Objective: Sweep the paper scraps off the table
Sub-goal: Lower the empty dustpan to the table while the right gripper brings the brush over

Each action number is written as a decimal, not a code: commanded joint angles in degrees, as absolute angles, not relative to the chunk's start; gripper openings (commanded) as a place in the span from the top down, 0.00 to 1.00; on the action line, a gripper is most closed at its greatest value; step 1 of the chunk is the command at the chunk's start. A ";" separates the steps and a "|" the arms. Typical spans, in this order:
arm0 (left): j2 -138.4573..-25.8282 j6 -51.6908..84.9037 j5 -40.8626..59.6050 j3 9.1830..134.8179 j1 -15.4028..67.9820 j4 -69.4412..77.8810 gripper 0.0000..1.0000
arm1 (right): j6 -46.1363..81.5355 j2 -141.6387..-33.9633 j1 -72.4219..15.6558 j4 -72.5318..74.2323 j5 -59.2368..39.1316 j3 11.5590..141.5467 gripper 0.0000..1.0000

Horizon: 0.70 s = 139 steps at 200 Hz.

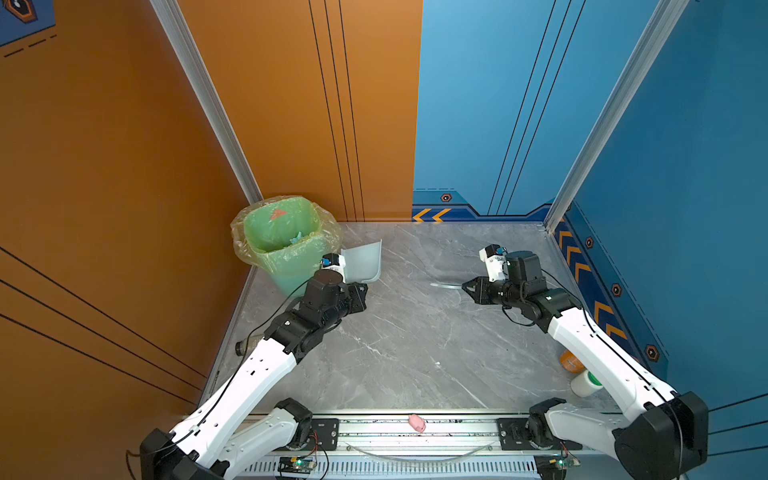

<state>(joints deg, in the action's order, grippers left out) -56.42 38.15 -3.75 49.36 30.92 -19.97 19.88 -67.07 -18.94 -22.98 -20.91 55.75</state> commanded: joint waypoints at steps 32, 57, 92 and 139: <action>-59.77 40.47 -15.58 44.51 37.46 -20.75 1.00 | 17.05 -63.12 -20.53 -16.93 -19.31 52.44 1.00; -61.49 42.38 -16.31 41.91 37.88 -17.68 1.00 | 16.50 -63.08 -21.16 -16.27 -18.77 52.21 1.00; -64.61 45.71 -18.42 40.61 38.13 -16.18 1.00 | 14.98 -63.24 -21.95 -14.17 -17.84 51.35 1.00; -71.29 46.45 -17.69 40.79 38.86 -11.98 1.00 | 14.24 -63.98 -22.65 -11.70 -16.57 50.07 1.00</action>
